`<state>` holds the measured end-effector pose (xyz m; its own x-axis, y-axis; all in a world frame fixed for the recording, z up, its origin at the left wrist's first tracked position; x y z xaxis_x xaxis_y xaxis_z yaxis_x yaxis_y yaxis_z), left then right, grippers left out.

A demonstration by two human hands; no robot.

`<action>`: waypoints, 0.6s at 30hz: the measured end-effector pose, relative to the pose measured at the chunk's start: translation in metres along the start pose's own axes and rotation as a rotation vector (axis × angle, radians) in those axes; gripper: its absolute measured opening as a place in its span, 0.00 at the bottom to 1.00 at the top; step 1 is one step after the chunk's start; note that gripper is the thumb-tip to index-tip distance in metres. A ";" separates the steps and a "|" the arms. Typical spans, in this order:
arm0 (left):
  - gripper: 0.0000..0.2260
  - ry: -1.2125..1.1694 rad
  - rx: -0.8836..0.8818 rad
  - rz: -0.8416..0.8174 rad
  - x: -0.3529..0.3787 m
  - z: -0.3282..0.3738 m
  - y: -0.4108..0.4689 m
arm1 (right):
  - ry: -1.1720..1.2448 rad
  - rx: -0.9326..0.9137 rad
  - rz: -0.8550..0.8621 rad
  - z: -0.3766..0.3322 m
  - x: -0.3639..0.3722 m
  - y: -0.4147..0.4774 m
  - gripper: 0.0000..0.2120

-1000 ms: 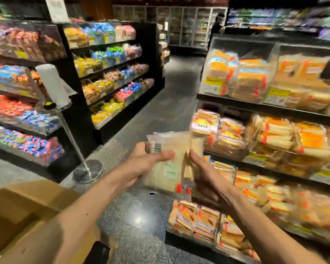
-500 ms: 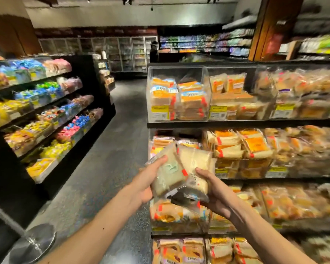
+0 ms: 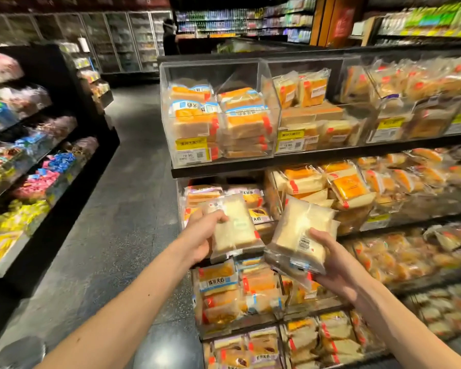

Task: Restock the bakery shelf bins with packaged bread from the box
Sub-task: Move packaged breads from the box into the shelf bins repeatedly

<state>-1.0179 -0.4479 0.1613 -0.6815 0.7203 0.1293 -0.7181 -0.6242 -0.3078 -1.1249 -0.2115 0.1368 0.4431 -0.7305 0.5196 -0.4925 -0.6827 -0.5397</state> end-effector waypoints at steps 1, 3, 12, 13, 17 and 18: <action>0.14 0.069 0.087 0.008 0.006 0.007 0.013 | 0.005 -0.001 0.015 -0.008 -0.005 0.005 0.27; 0.13 0.287 0.285 0.014 0.020 0.019 0.038 | 0.007 0.000 0.024 -0.024 -0.015 0.015 0.25; 0.22 1.543 0.670 -0.200 0.082 -0.010 0.143 | -0.100 0.032 -0.035 -0.097 -0.049 0.057 0.21; 0.24 1.679 0.650 -0.207 0.088 -0.021 0.150 | -0.102 0.047 -0.041 -0.102 -0.053 0.062 0.22; 0.20 1.933 0.625 -0.166 0.110 -0.055 0.163 | -0.134 0.089 -0.090 -0.116 -0.070 0.077 0.23; 0.19 1.884 0.615 -0.162 0.111 -0.059 0.166 | -0.140 0.097 -0.095 -0.118 -0.073 0.080 0.22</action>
<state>-1.2044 -0.4541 0.0693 0.0695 -0.1336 -0.9886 -0.9709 -0.2366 -0.0363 -1.2851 -0.2108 0.1341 0.5875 -0.6532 0.4777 -0.3722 -0.7423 -0.5573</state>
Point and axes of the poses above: each hand's wrist, its own y-axis towards the middle knuckle, its own x-axis out of the palm, z = x × y, the point moved 1 cm from there along y, towards the middle knuckle, and after that the axes turned 8 degrees about x, right-handed, at the moved point
